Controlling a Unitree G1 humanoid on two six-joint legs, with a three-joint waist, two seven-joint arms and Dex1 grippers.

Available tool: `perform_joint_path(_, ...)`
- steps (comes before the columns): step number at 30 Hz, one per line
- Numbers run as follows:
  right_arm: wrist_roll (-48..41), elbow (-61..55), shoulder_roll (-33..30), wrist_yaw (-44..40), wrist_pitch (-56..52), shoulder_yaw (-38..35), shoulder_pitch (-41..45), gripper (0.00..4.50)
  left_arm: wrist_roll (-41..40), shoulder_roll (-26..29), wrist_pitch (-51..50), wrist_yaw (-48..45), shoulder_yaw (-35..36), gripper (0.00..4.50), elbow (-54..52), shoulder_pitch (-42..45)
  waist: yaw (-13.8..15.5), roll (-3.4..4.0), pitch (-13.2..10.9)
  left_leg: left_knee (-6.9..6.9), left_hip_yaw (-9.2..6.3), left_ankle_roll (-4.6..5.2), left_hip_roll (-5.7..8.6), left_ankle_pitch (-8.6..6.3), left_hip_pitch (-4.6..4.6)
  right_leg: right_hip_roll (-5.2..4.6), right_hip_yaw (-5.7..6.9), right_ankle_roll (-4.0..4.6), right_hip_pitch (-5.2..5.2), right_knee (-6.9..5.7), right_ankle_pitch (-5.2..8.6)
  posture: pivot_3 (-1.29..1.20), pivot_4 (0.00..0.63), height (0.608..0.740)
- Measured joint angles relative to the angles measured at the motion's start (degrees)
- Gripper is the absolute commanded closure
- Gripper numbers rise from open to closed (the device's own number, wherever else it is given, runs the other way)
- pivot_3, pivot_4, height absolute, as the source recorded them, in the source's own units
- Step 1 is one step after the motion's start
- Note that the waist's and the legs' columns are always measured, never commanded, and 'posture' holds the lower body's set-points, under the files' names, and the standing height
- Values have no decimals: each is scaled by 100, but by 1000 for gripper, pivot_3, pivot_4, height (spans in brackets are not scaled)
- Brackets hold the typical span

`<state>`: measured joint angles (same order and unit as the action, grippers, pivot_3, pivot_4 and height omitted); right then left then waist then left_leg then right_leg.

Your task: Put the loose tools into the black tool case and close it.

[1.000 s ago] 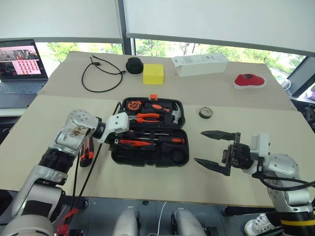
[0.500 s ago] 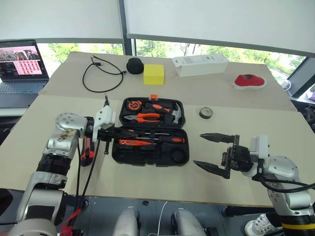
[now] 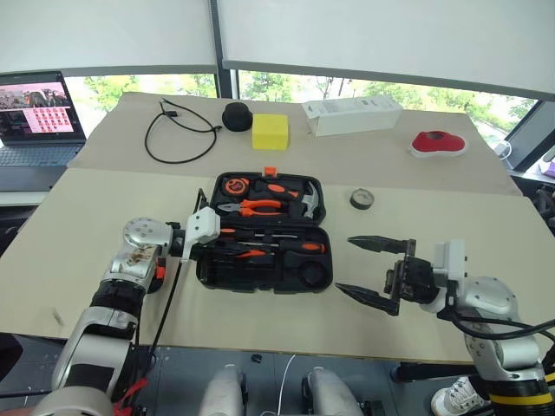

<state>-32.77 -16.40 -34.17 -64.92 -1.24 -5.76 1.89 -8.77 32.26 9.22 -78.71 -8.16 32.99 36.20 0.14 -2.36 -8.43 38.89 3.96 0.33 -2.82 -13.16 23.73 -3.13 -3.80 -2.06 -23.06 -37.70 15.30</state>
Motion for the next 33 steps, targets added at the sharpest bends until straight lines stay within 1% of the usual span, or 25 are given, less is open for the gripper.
perform_joint_path(5, 0, 5, 1, -1, 0, 18, 3, 0, 85, 5, -76, 185, -40, 4458, 0, 25, -2, 4, 2, 0, 0, 0, 0, 0, -14, 0, -1, 0, 10, -5, 0, 0, 150, 740)
perform_joint_path(10, 0, 25, 5, -8, 0, 38, 48, 0, -41, 90, -392, 37, -29, 4458, -428, -225, -15, 5, 3, -1, 0, 0, -1, 0, -19, 0, -1, 0, 12, -5, 0, 0, 150, 740)
perform_joint_path(13, 1, 53, 11, -5, 11, 37, 117, 0, -260, 136, -541, 122, 220, 4458, -745, -506, -49, 5, 3, -1, 0, 0, -4, 0, -17, 0, -4, 1, 6, -5, 0, 0, 150, 740)
perform_joint_path(16, -10, 235, 10, -31, 84, -125, 51, 0, -963, 348, -951, 405, 1052, 3658, -1390, -1149, -113, 0, -1, -3, -31, 0, -12, 0, 6, 1, -5, 1, -19, -13, 0, 0, 150, 740)
perform_joint_path(18, -22, 371, -35, -141, 115, -272, -77, 0, -1349, 728, -1290, 659, 1754, 2908, -2122, -1729, -131, 2, -3, -11, -38, 0, -11, -1, 4, -3, -5, 1, -17, -9, 0, 0, 150, 740)
perform_joint_path(20, -11, 544, -83, -286, 227, -384, -130, 0, -1665, 946, -1587, 999, 2481, 2265, -2854, -2395, -118, 10, -6, -12, -38, 0, -11, -1, -1, -18, -5, 0, -11, -6, 1, 0, 150, 740)
perform_joint_path(21, -8, 598, -89, -333, 277, -434, -147, 0, -1761, 977, -1666, 1126, 2742, 1978, -3090, -2692, -116, 12, -7, -11, -35, 0, -10, -1, -9, -24, -5, -2, -5, -7, 2, 0, 150, 740)
perform_joint_path(22, 2, 670, -91, -372, 362, -443, -127, 0, -1831, 997, -1739, 1283, 3018, 1503, -3332, -3082, -111, 13, -8, -12, -33, 0, -8, -1, -17, -27, -5, -3, 1, -5, 3, 0, 150, 740)
perform_joint_path(23, 21, 766, -78, -409, 502, -452, -86, 0, -1840, 991, -1790, 1505, 3395, 1123, -3508, -3614, -111, 13, -8, -13, -31, 1, -10, -2, -26, -27, -5, -3, 8, -2, 3, 0, 150, 740)
perform_joint_path(25, 49, 913, -37, -491, 741, -506, -75, 0, -1830, 877, -1784, 1797, 3941, 418, -3472, -4228, -117, 11, -8, -17, -29, 1, -11, -2, -39, -25, -5, -2, 15, 0, 3, 0, 150, 740)
perform_joint_path(26, 57, 1063, 21, -617, 957, -501, -50, 0, -1834, 707, -1737, 2095, 4409, 86, -3383, -4641, -113, 10, -8, -18, -30, 1, -11, -2, -42, -24, -3, -1, 18, 1, 4, 0, 150, 740)
perform_joint_path(29, 108, 1387, 74, -874, 1292, -449, -34, 0, -1784, 529, -1607, 2625, 5116, 35, -3117, -5254, -75, 2, -12, -17, -29, 0, -10, -2, -48, -26, 6, 1, 32, 6, 5, 0, 150, 740)
perform_joint_path(33, 265, 1769, 62, -1065, 1486, -375, 36, 0, -1842, 150, -1609, 3127, 5833, 35, -3234, -6114, -75, -5, -11, -18, -26, 2, -12, -5, -56, -38, 5, 1, 46, 21, 5, 0, 150, 740)
